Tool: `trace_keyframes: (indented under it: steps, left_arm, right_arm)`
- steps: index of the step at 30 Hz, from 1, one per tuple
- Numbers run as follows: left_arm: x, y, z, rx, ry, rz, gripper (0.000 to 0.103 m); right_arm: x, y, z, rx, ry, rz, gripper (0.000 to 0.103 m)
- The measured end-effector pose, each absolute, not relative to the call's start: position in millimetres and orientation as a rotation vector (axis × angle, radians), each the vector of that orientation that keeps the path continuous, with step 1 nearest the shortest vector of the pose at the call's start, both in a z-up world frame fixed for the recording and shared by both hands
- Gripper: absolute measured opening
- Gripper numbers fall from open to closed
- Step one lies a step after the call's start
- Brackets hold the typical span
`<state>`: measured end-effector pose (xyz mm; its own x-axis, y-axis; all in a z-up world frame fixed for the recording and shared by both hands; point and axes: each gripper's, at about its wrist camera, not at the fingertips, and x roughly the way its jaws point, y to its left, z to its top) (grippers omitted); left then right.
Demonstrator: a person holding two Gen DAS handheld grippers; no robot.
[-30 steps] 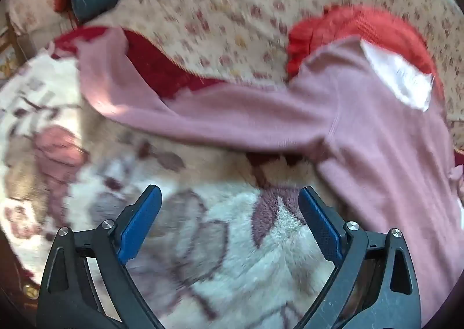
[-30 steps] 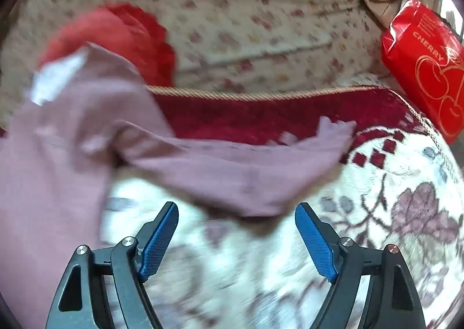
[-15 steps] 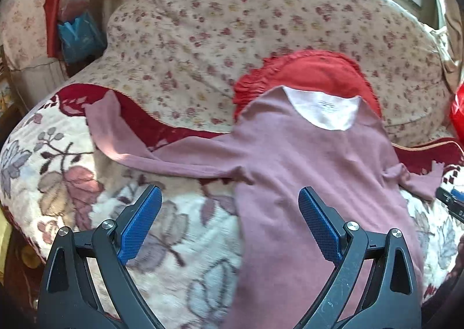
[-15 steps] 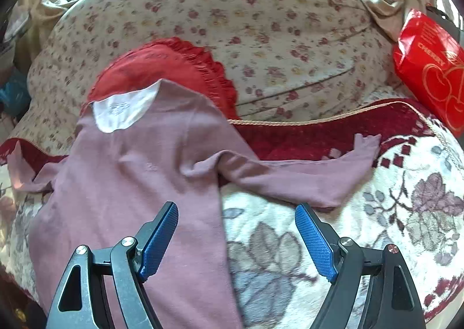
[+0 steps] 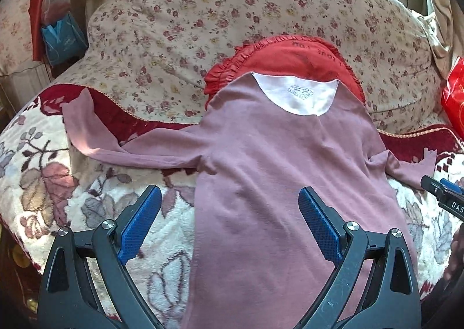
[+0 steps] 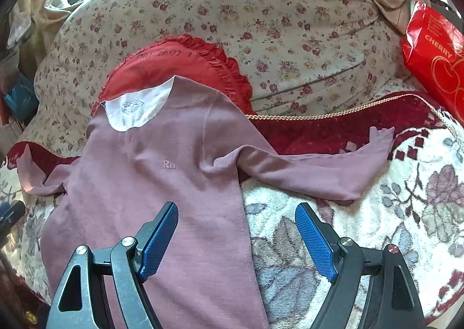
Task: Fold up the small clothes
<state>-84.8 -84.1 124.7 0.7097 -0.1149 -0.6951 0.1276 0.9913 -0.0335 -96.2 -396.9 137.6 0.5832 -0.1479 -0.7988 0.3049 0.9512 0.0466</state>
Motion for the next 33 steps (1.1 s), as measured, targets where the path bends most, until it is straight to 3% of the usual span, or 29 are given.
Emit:
trace_keyframes:
  steps: [33]
  left_arm:
    - [-39, -67, 94, 0.011, 0.832, -0.071, 0.096]
  right_arm:
    - [-44, -359, 109, 0.137, 0.979, -0.160, 0.082]
